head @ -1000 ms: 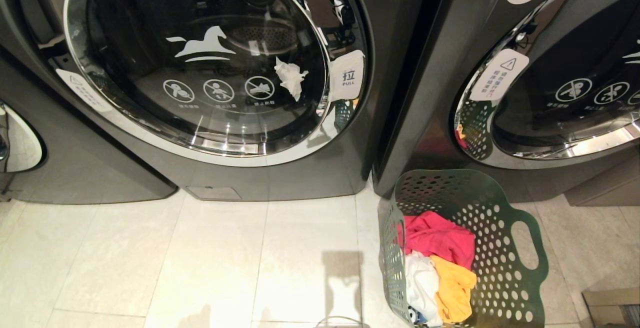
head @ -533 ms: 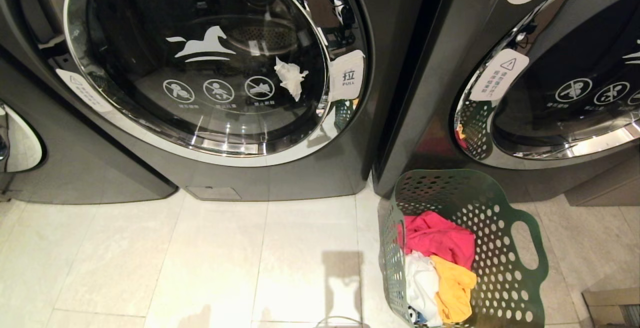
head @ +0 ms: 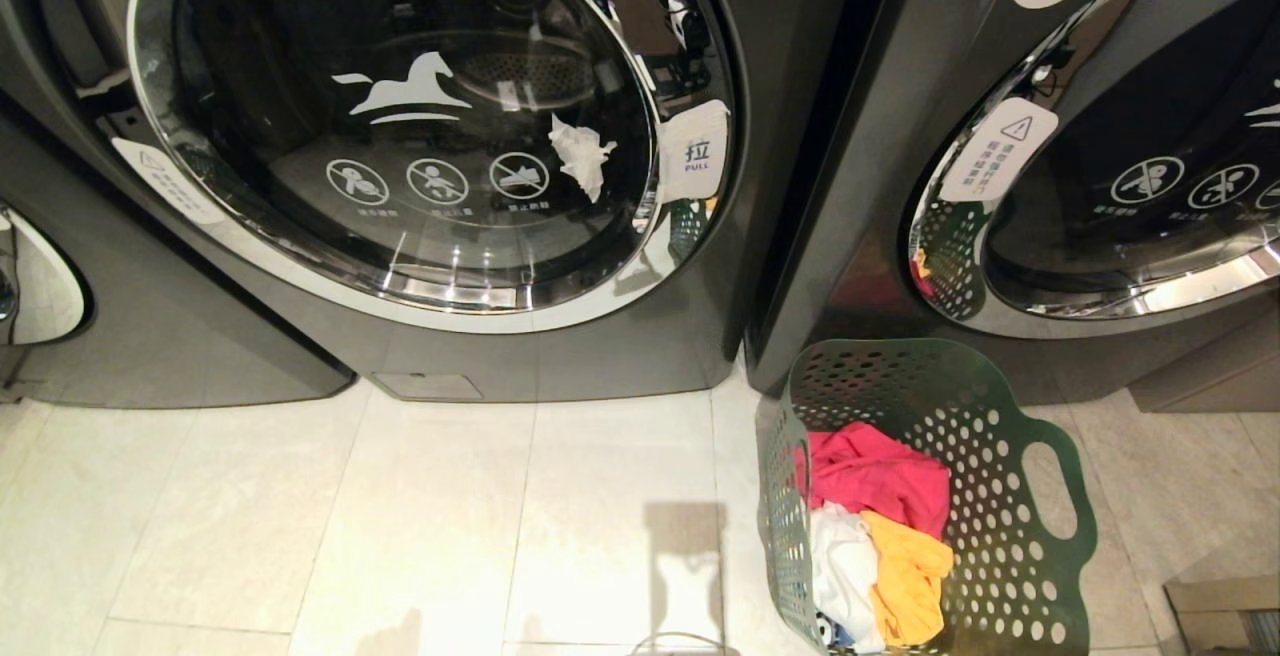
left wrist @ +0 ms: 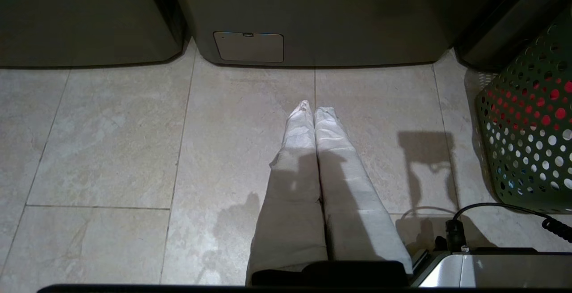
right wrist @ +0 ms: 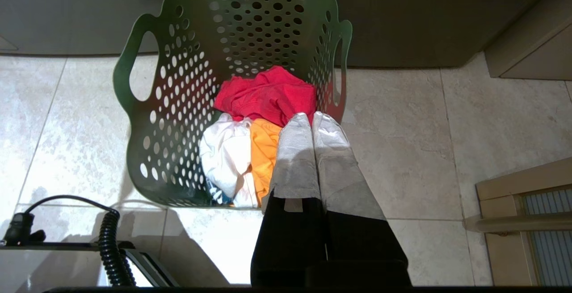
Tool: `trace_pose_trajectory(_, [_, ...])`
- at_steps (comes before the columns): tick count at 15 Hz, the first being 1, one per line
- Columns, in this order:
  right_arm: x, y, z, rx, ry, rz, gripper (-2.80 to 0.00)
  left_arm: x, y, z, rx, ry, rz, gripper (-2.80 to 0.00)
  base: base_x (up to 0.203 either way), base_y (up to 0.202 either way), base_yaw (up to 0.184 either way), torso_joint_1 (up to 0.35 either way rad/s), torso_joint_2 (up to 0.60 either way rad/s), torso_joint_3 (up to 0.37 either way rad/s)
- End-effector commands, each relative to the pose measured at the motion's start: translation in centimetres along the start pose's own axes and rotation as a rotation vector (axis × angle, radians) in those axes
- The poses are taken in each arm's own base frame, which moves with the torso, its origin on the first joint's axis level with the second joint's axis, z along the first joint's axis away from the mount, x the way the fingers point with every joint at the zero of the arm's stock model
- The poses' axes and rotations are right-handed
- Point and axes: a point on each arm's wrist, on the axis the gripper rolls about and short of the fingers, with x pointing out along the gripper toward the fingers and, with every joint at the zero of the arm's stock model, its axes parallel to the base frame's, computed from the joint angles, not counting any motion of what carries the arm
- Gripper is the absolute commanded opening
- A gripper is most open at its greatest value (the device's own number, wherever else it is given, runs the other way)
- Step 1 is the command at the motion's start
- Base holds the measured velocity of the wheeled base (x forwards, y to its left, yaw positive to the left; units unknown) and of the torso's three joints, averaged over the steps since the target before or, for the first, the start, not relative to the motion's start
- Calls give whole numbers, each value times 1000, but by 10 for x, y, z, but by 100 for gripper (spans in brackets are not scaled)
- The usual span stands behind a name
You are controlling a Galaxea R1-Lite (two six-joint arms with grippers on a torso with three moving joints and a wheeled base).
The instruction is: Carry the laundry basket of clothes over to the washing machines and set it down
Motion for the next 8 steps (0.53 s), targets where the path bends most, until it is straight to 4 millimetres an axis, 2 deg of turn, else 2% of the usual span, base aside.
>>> trace_pose_trajectory(1, [0,0,0,3,-1,0,-280,0,0,0,0,1,0,-280,0,0,0,0,0,0])
trace_pose_trajectory(8, [0,0,0,26,0,-21,-280,0,0,0,0,1,0,-280,0,0,0,0,0,0])
